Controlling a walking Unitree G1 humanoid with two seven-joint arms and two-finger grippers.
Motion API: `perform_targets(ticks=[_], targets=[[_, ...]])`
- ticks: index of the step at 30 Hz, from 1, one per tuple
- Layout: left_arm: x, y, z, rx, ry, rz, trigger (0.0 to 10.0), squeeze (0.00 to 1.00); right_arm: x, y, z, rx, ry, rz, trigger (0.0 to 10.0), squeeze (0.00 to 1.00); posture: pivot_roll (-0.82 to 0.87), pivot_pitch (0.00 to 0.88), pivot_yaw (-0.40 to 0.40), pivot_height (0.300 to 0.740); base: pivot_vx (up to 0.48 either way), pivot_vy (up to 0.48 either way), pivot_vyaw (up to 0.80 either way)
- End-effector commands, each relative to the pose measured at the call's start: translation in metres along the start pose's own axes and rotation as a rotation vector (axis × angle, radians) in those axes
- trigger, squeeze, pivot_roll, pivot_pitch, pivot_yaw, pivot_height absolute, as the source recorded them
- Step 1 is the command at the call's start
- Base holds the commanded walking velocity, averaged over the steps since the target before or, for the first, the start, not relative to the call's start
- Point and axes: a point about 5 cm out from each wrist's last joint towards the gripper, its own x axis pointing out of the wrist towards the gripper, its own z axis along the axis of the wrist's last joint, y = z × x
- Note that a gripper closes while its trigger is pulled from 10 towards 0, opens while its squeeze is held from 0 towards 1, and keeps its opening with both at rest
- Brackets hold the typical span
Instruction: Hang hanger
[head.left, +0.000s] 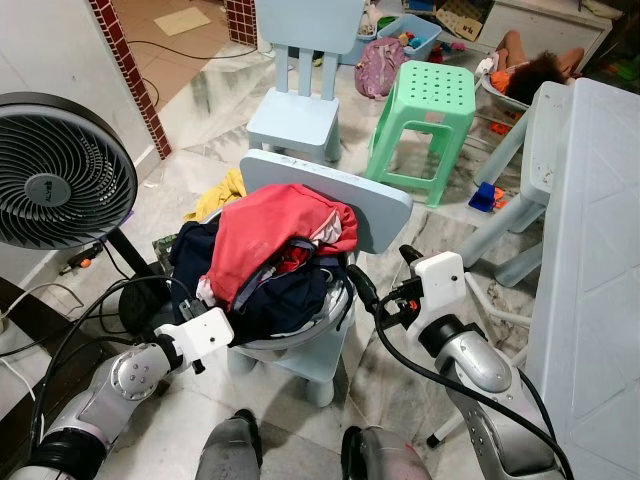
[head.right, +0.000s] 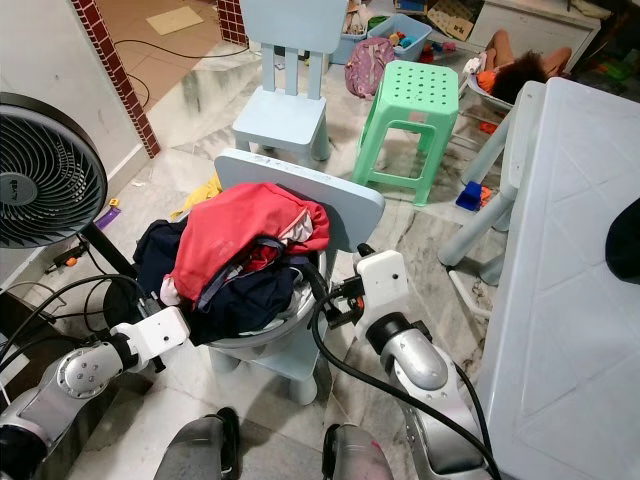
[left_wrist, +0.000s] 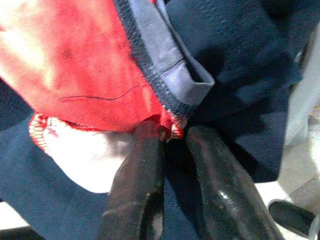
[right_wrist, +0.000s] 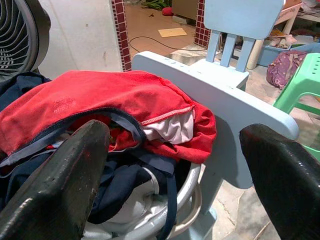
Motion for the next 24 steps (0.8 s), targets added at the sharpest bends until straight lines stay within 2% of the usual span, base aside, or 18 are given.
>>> perform_targets(ticks=[1, 3, 4, 6, 8, 10, 14, 16, 20, 21, 24], targets=[[-0.001, 0.001, -0.003, -0.015, 0.008, 0.024, 0.0, 0.00, 0.000, -0.001, -0.001, -0.002, 0.002, -0.012, 10.0, 0.00, 0.02, 0.167, -0.019, 0.740, 0.000, 0.000, 0.00], [-0.001, 0.001, -0.003, -0.015, 0.008, 0.024, 0.0, 0.00, 0.000, -0.001, -0.001, -0.002, 0.002, -0.012, 10.0, 0.00, 0.02, 0.167, -0.019, 0.740, 0.000, 0.000, 0.00], [0.001, 0.012, -0.003, -0.012, 0.006, 0.103, 0.0, 0.00, 0.002, -0.001, -0.001, -0.004, -0.001, -0.013, 10.0, 0.00, 0.02, 0.158, -0.021, 0.740, 0.000, 0.000, 0.00], [0.001, 0.020, -0.002, -0.016, 0.002, 0.163, 0.0, 0.00, 0.003, -0.001, -0.001, -0.004, -0.002, -0.013, 10.0, 0.00, 0.02, 0.155, -0.022, 0.740, 0.000, 0.000, 0.00], [0.001, 0.038, 0.011, -0.054, -0.064, 0.280, 0.0, 0.00, 0.004, -0.002, -0.002, -0.005, -0.004, -0.015, 10.0, 0.00, 0.03, 0.146, -0.023, 0.740, 0.000, 0.000, 0.00], [0.001, 0.048, 0.023, -0.107, -0.116, 0.355, 0.0, 0.00, 0.006, -0.002, -0.002, -0.005, -0.006, -0.016, 10.0, 0.00, 0.04, 0.140, -0.024, 0.740, 0.000, 0.000, 0.00], [0.000, 0.048, 0.035, -0.153, -0.163, 0.379, 0.0, 0.00, 0.008, -0.001, -0.001, -0.005, -0.010, -0.015, 10.0, 0.00, 0.04, 0.136, -0.025, 0.740, 0.000, 0.000, 0.00], [-0.003, 0.041, 0.049, -0.187, -0.210, 0.380, 0.0, 0.00, 0.009, 0.000, -0.001, -0.005, -0.014, -0.014, 10.0, 0.00, 0.05, 0.133, -0.024, 0.740, 0.000, 0.000, 0.00], [-0.007, 0.034, 0.056, -0.219, -0.240, 0.390, 0.0, 0.00, 0.010, -0.001, -0.001, -0.005, -0.017, -0.015, 10.0, 0.00, 0.05, 0.133, -0.024, 0.740, 0.000, 0.000, 0.00], [-0.011, 0.029, 0.065, -0.244, -0.270, 0.401, 0.0, 0.00, 0.010, -0.002, -0.002, -0.004, -0.016, -0.020, 10.0, 0.00, 0.06, 0.132, -0.019, 0.740, 0.000, 0.000, 0.00], [-0.012, 0.028, 0.089, -0.275, -0.354, 0.412, 0.0, 0.00, 0.011, -0.001, -0.004, -0.003, -0.015, -0.021, 10.0, 0.00, 0.06, 0.126, -0.021, 0.740, 0.000, 0.000, 0.00]])
